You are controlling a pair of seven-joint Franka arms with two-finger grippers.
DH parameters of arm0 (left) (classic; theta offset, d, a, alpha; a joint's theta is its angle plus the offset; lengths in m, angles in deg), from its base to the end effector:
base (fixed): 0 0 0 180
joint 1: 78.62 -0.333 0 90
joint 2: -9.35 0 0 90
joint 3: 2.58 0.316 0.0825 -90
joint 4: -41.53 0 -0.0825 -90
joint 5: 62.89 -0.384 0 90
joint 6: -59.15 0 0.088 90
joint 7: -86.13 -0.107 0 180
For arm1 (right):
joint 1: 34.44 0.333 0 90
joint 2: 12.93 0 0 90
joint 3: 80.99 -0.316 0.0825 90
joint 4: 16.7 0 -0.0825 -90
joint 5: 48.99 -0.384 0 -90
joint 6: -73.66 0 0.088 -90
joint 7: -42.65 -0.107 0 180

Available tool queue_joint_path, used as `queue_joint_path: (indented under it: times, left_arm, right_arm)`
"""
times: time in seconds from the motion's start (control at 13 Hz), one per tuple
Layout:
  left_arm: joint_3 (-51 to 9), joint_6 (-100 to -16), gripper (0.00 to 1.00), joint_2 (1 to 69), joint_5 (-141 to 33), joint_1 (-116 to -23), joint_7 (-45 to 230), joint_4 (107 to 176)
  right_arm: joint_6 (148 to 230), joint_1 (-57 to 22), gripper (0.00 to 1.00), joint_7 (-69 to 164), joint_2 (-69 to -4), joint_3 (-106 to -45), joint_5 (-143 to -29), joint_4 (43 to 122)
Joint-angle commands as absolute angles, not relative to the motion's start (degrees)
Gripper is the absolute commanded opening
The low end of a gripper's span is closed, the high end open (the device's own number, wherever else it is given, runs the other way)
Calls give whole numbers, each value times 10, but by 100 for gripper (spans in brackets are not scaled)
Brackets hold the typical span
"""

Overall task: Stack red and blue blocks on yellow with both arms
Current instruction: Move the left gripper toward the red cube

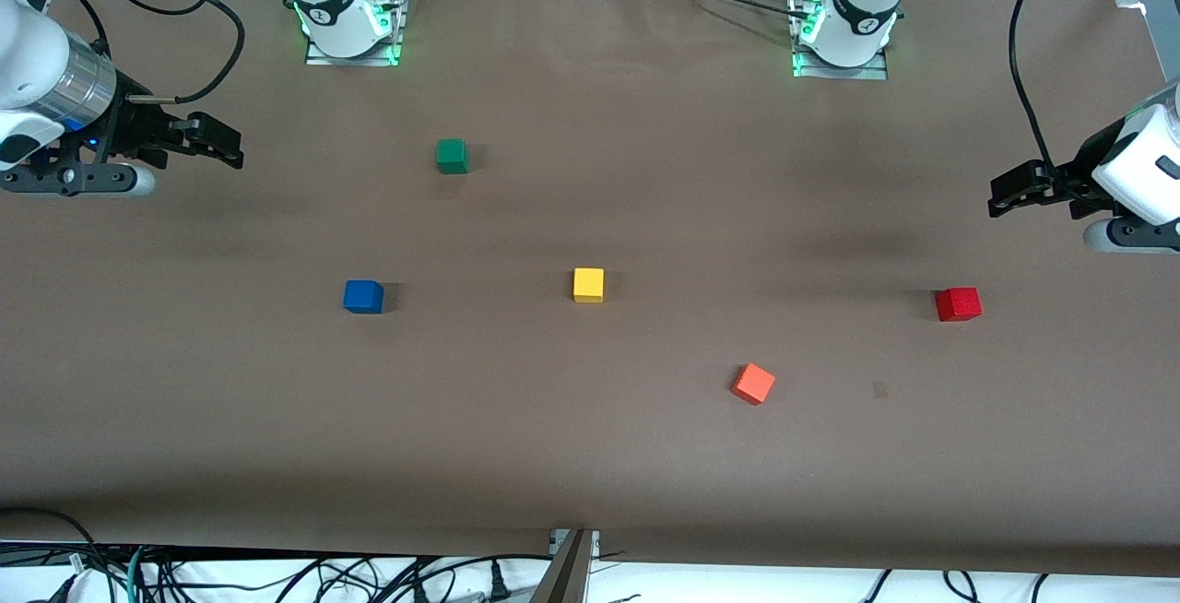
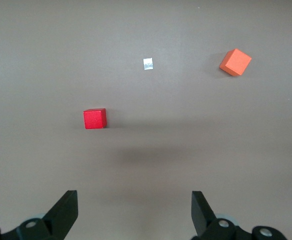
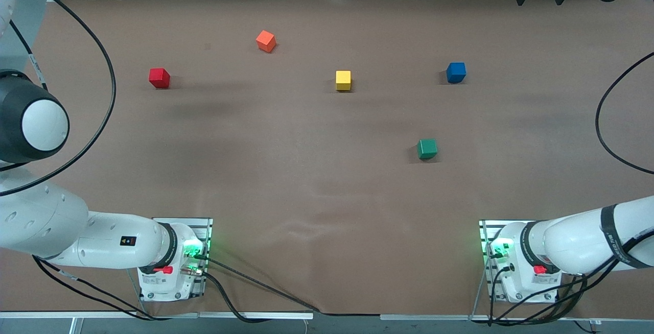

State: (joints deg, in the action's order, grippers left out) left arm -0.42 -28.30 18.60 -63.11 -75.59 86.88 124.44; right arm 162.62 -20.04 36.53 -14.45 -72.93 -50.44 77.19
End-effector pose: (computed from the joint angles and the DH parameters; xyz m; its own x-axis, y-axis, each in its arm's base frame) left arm 0.5979 -0.0105 0.5858 0.9966 -0.0019 -0.0819 -0.0028 -0.9999 -0.0110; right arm 0.5525 0.0651 0.5766 0.9935 0.0032 -0.1137 0.0022 -1.0000 -0.0094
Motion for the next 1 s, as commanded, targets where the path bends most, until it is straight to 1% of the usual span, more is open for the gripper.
queue_joint_path:
  times: [0.0,0.54,0.69,0.92]
  left_arm:
    - [-6,-267,100,195,-642,-757,860,1223]
    - [1,-270,100,214,-647,-759,858,1221]
    - [4,-277,100,241,-647,-783,855,1221]
    - [4,-301,100,281,-650,-791,855,1222]
  right_arm:
    - [1626,-205,100,368,-141,-731,-512,773]
    - [1626,-205,100,368,-142,-731,-512,773]
    - [1627,-206,100,368,-142,-731,-512,773]
    - [1629,-205,100,368,-143,-730,-512,773]
